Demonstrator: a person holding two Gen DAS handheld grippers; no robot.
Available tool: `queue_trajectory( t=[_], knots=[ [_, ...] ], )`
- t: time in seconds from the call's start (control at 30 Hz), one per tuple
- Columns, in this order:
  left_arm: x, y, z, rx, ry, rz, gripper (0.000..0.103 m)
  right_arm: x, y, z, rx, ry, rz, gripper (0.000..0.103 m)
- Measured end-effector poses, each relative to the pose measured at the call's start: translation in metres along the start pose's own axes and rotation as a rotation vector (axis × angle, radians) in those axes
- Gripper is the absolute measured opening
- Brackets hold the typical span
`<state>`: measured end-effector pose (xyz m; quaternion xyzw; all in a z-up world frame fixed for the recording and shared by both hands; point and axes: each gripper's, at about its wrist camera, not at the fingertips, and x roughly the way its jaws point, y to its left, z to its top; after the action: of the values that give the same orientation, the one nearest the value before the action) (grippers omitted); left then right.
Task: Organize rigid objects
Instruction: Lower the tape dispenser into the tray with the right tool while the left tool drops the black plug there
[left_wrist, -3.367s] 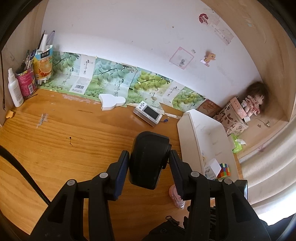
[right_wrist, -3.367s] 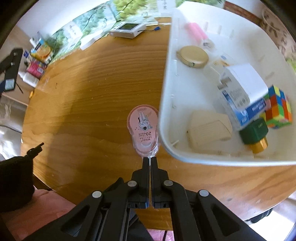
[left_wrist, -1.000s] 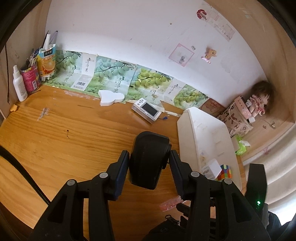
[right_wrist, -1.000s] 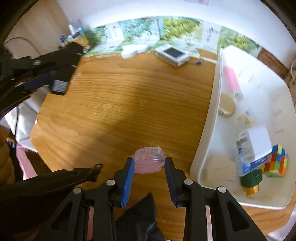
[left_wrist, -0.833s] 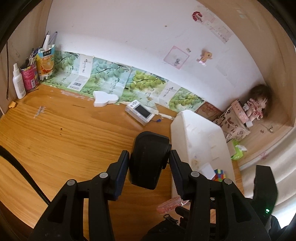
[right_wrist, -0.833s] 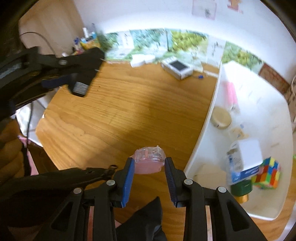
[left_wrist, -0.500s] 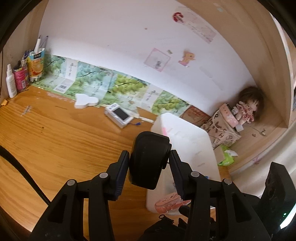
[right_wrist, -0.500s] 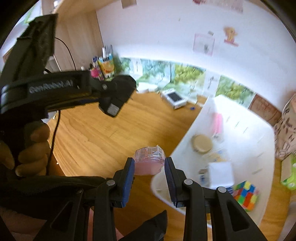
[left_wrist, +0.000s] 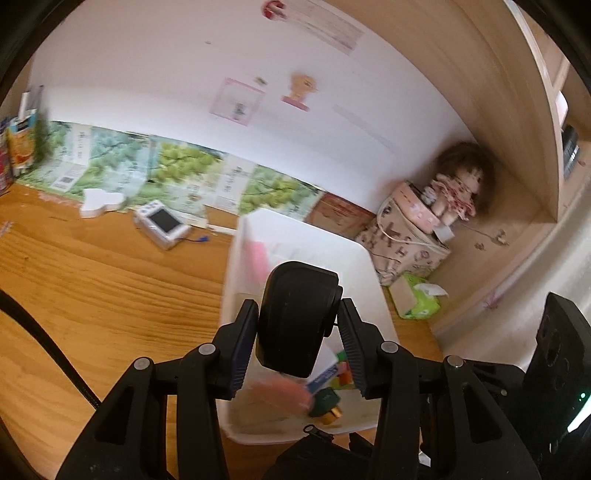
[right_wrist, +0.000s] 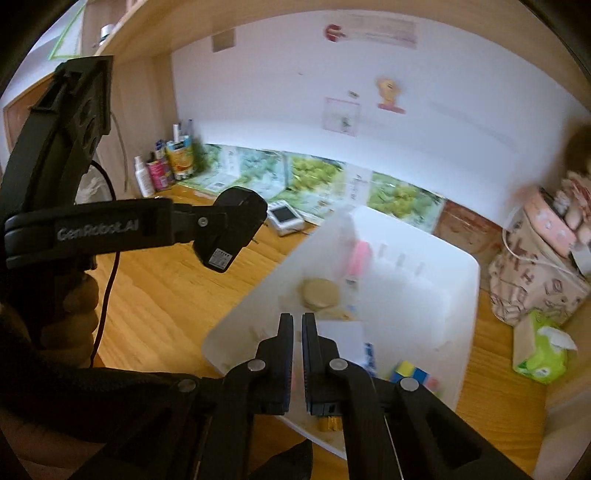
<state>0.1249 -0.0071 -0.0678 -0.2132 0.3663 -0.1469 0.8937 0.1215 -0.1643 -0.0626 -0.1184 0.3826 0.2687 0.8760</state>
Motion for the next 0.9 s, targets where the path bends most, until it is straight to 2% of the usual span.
queue_trajectory(
  t=[0.23, 0.3, 0.37, 0.43, 0.63, 0.7, 0.87, 0.9],
  knots=[
    [0.017, -0.024, -0.001, 0.051, 0.034, -0.064, 0.050, -0.001, -0.020, -0.007, 0.026, 0.037, -0.024, 0.003],
    [0.019, -0.029, -0.001, 0.065, 0.034, -0.088, 0.056, 0.000, -0.024, -0.009, 0.044, 0.048, -0.033, 0.004],
    [0.019, -0.032, 0.000, 0.078, 0.024, -0.099, 0.071, 0.001, -0.028, -0.010, 0.057, 0.058, -0.039, 0.004],
    [0.018, -0.032, 0.000, 0.080, 0.020, -0.113, 0.079, 0.000, -0.030, -0.010, 0.064, 0.062, -0.044, 0.004],
    [0.012, -0.020, 0.004, 0.030, -0.004, -0.084, 0.083, 0.002, -0.026, -0.010, 0.067, 0.082, -0.029, 0.008],
    [0.008, -0.015, 0.006, 0.013, -0.019, -0.070, 0.084, 0.003, -0.024, -0.009, 0.069, 0.091, -0.027, 0.013],
    [0.002, -0.006, 0.010, -0.007, -0.039, -0.042, 0.084, 0.002, -0.016, -0.005, 0.073, 0.091, -0.031, 0.054],
    [0.000, -0.003, 0.011, -0.010, -0.040, -0.034, 0.084, 0.002, -0.015, -0.005, 0.074, 0.092, -0.031, 0.057]
  ],
)
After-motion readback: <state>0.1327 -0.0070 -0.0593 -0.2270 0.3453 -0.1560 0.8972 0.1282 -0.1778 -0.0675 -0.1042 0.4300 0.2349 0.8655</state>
